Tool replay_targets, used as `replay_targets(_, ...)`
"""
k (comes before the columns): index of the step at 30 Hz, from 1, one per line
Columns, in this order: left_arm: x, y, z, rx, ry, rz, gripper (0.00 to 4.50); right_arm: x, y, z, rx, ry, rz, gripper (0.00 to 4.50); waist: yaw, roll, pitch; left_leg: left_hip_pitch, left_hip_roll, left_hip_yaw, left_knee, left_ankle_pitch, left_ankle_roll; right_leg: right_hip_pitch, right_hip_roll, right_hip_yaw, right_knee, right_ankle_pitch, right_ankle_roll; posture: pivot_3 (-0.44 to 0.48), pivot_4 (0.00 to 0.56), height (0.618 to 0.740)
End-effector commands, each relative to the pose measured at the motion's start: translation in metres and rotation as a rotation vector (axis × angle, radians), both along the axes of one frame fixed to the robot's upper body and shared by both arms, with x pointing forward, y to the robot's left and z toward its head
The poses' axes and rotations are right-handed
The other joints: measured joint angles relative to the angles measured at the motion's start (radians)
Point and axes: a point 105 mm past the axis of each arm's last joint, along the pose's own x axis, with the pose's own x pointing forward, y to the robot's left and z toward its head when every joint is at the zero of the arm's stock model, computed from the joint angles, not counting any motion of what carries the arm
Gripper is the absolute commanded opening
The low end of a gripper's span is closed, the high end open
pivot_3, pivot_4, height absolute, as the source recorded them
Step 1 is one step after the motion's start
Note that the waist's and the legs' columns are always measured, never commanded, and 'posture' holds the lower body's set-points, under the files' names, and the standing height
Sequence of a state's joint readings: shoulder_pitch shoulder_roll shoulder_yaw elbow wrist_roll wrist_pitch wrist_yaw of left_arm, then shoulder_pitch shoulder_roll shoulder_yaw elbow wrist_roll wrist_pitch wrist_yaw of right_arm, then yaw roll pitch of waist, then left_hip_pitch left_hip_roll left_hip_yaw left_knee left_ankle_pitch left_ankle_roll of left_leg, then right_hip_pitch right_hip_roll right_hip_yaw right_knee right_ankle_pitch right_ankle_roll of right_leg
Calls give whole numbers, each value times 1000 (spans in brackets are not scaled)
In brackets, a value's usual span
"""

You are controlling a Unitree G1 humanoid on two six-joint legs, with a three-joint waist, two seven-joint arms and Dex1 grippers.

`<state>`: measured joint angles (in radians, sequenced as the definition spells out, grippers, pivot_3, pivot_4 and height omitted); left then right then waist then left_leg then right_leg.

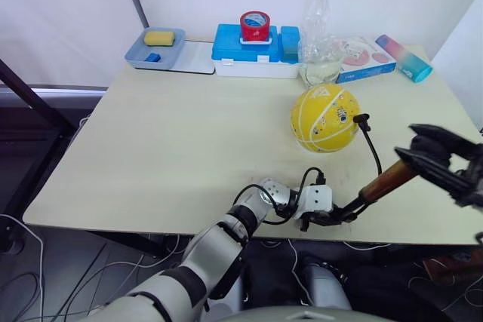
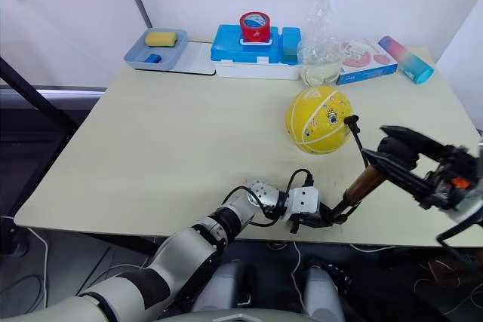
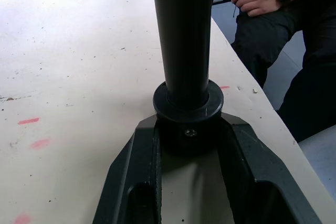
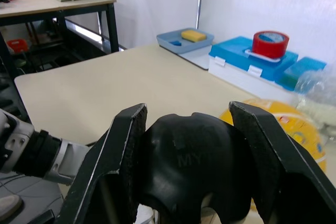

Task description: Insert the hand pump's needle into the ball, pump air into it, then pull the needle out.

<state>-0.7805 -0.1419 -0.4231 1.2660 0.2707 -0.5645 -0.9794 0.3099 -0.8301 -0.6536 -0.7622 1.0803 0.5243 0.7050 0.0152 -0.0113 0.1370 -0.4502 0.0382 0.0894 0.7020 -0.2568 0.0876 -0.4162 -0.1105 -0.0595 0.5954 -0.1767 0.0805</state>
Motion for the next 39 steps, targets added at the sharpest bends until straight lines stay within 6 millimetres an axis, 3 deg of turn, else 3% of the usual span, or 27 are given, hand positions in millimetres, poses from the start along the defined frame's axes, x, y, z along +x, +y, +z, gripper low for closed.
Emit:
replay_targets(1, -17, -14, -11, 51, 37, -48, 1022, 5, 4, -32, -55, 50, 3, 2012, 0, -1, -1, 0, 0, 0, 0, 0, 0, 0, 0, 0, 0, 0, 0, 0, 150, 739)
replay_targets(6, -18, -15, -11, 45, 37, -43, 1020, 15, -1, -79, -127, 66, -65, 2012, 0, -2, -2, 1, 0, 0, 0, 0, 0, 0, 0, 0, 0, 0, 0, 0, 150, 739)
replay_targets(10, -17, -16, -10, 33, 36, -32, 1018, 17, 5, -93, -95, 63, -63, 2012, -1, -1, -2, 1, 0, 0, 0, 0, 0, 1, 0, 0, 0, 0, 0, 0, 150, 739)
replay_targets(18, -16, -9, -14, 45, 30, -30, 1017, 15, 4, -50, -81, -28, -6, 2012, 0, 1, -1, 1, 0, 0, 0, 0, 0, 1, 0, -1, 0, 1, -1, 0, 150, 739)
replay_targets(29, -16, -6, -15, 59, 27, -40, 1017, -2, -8, 53, -11, -144, 45, 2012, 1, 3, 2, 0, 0, -1, 0, 0, 0, 1, 0, -1, 0, 1, -1, 0, 150, 739)
replay_targets(36, -14, -7, -14, 59, 21, -39, 1016, -3, -8, 60, -34, -107, 50, 2012, 1, 2, 2, -1, 0, 0, 0, 0, 0, 0, 0, -1, -1, 1, -1, 0, 150, 739)
replay_targets(39, -14, -7, -14, 59, 19, -38, 1016, 1, -5, 26, -99, -24, 52, 2012, 1, 1, 2, -1, 0, 0, 0, 0, 0, 0, 0, -1, -1, 1, -1, 0, 150, 739)
